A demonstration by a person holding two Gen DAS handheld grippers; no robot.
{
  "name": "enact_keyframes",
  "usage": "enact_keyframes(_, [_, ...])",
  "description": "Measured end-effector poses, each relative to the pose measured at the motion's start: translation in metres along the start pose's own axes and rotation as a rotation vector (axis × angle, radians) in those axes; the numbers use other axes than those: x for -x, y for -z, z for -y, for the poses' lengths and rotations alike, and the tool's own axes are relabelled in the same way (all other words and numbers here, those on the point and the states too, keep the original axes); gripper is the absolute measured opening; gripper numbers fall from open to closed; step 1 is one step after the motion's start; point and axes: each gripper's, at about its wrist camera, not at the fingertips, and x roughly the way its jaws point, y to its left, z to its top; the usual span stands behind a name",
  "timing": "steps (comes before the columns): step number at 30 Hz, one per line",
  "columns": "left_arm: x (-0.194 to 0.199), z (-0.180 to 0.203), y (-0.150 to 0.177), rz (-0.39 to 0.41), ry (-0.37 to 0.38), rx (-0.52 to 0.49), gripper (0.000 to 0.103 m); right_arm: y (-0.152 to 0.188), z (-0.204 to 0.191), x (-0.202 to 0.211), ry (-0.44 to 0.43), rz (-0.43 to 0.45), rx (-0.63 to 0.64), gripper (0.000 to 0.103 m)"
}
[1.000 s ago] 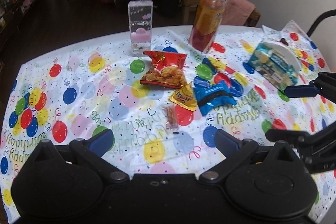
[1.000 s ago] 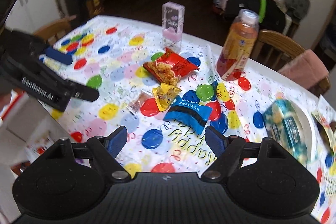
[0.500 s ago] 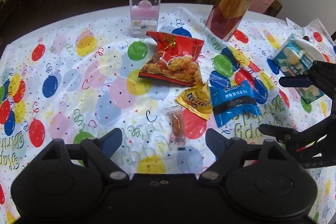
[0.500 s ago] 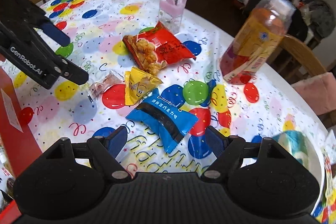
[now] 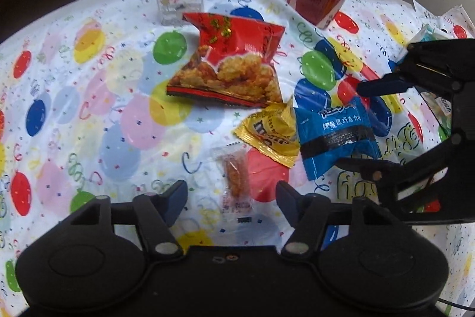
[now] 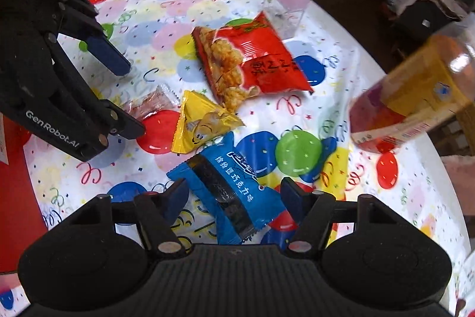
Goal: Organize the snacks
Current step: 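Grasp the small clear-wrapped snack with the left tool while the right tool grasps the blue packet, then carry the clear snack and blue packet into the white box and open both tools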
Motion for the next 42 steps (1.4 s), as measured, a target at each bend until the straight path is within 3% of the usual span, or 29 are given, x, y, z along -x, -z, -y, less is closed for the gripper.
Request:
enact_keyframes(8, [-0.011,0.002,-0.002,-0.020,-0.018,-0.015,0.049,0.000,-0.003,-0.008,-0.038,0.007,0.031,0.065])
enact_keyframes(11, [-0.013,0.003,-0.002,-0.015,-0.029,-0.023,0.042,0.002,-0.005,-0.007,-0.026,0.008,0.040,0.060])
enact_keyframes(13, [-0.013,0.006,-0.002,-0.011,-0.046,-0.040,0.036,0.003,-0.006,-0.006,0.000,0.009,0.042,0.047])
enact_keyframes(18, [-0.012,0.004,-0.002,-0.002,-0.050,-0.036,0.021,0.007,-0.012,-0.003,0.026,0.027,0.019,0.044])
enact_keyframes(32, [0.005,-0.015,0.006,0.015,-0.001,0.043,0.019,0.027,-0.017,0.022,0.084,0.054,-0.224,0.040])
enact_keyframes(42, [0.041,-0.009,0.021,0.061,0.031,-0.004,0.019,0.047,-0.042,0.064,0.117,0.071,-0.309,0.040])
